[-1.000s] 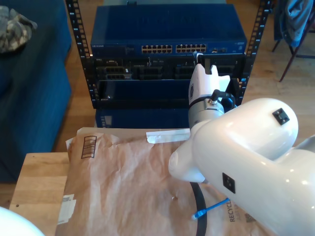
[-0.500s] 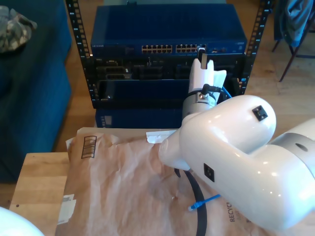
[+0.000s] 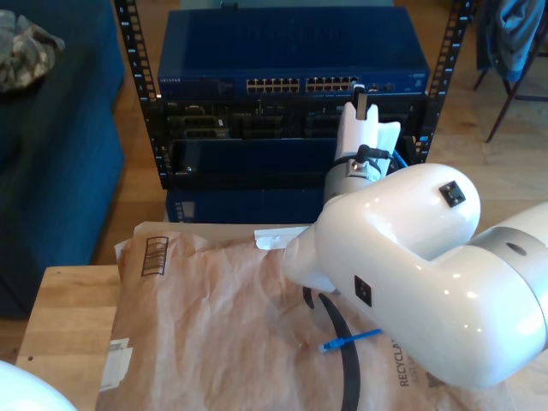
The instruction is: Grab the cable and plug it in
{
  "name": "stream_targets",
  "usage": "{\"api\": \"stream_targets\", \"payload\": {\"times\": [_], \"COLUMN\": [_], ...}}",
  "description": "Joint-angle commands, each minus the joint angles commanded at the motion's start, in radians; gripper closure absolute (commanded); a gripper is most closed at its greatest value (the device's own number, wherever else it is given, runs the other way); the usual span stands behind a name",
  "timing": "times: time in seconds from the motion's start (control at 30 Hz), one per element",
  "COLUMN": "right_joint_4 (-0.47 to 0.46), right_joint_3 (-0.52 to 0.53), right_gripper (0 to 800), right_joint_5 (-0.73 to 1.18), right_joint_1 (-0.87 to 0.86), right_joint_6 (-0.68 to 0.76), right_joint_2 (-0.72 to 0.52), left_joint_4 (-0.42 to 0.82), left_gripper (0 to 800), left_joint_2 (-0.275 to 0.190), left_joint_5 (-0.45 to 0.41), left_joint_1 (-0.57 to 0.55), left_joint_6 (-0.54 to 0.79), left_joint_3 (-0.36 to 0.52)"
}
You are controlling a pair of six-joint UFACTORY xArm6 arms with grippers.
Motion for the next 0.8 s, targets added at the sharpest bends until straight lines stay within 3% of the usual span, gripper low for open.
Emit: {"api": "stream_targets", "payload": {"times": [0.8], "right_joint_4": [-0.002], "right_joint_3": [-0.072], "right_gripper": [800], "right_joint_5": [-0.008], "right_joint_1": [-0.002], "right_joint_6": [0.0], "right_joint_2": [0.054], "left_joint_4": [0.0], "left_gripper": [0], "left_joint_2": [0.0], "left_joint_5": [0.0], "left_joint_1": [0.0], "left_joint_6": [0.0], "left_joint_3": [0.0]}}
